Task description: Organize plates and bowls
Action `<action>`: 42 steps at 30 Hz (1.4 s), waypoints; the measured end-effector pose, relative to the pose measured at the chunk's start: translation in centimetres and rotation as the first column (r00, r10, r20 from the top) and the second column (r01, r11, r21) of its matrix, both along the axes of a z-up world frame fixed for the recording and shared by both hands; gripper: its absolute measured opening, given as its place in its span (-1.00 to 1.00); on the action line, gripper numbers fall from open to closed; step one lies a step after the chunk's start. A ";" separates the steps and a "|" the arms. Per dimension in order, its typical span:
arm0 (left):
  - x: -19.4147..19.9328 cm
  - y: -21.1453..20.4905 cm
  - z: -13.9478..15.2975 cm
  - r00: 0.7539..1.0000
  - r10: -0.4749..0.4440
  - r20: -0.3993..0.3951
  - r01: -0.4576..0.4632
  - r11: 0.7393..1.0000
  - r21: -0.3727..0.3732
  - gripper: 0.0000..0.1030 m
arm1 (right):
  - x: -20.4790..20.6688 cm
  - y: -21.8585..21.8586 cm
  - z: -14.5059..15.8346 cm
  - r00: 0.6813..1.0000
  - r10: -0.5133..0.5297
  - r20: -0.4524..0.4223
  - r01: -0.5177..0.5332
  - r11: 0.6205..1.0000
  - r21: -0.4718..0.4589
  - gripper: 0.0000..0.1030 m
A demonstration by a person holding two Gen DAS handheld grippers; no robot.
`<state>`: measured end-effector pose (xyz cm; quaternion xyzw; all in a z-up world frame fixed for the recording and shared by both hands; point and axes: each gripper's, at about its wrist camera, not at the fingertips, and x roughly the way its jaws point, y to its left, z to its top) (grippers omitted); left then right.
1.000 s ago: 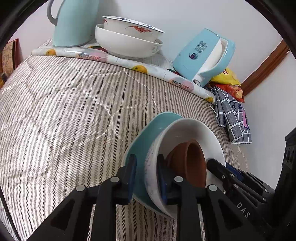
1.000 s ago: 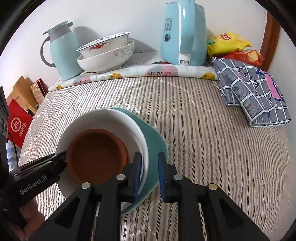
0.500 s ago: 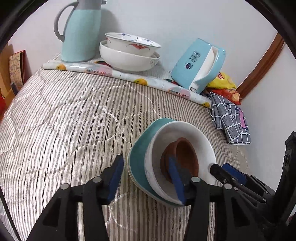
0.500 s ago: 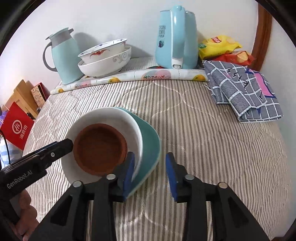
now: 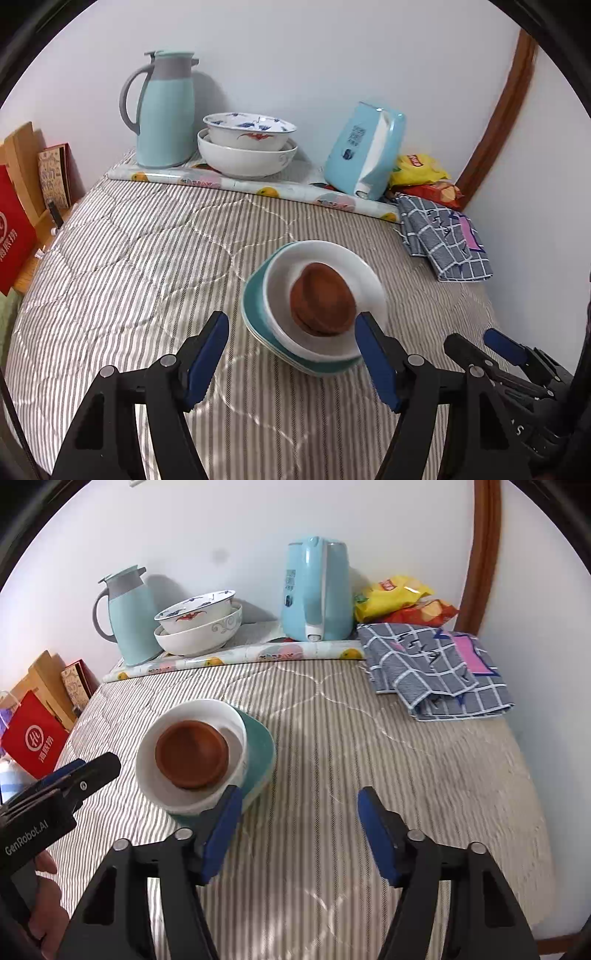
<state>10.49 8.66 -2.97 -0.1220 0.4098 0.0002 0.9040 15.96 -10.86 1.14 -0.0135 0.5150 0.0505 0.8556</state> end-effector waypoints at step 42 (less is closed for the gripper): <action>-10.9 -8.8 6.2 0.993 -0.032 0.112 0.016 0.989 0.145 0.98 | -12.7 -9.4 8.7 0.976 -0.148 0.158 0.146 0.989 0.022 0.88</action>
